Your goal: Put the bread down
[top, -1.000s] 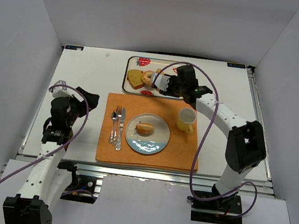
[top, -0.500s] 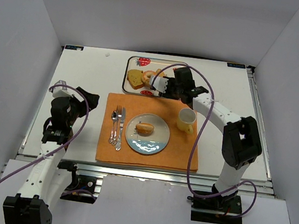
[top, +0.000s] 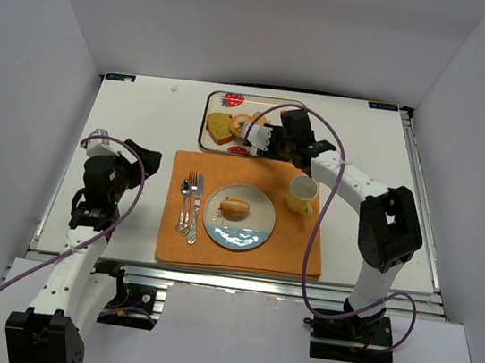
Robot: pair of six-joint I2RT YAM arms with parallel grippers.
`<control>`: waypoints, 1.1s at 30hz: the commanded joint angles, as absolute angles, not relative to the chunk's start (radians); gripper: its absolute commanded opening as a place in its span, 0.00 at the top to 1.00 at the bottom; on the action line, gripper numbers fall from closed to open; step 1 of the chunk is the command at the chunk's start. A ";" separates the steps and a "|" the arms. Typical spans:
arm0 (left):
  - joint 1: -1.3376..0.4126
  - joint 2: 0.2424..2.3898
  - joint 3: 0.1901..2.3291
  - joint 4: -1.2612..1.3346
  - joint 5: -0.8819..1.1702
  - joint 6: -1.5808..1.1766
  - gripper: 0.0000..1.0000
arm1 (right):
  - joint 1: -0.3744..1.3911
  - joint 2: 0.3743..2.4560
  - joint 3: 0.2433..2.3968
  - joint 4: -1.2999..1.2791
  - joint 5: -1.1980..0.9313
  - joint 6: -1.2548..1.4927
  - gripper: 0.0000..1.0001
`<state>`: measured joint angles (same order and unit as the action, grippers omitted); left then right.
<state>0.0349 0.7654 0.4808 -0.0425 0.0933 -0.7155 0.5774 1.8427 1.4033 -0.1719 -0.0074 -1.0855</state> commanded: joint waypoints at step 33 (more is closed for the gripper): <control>0.029 0.744 0.466 -0.028 0.097 -0.716 0.02 | 0.580 1.570 1.387 -0.258 -0.135 -0.925 0.86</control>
<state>0.0353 0.7723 0.4801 -0.0235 0.0937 -0.7155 0.5774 1.6867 1.3930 -0.2333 -0.0563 -0.9897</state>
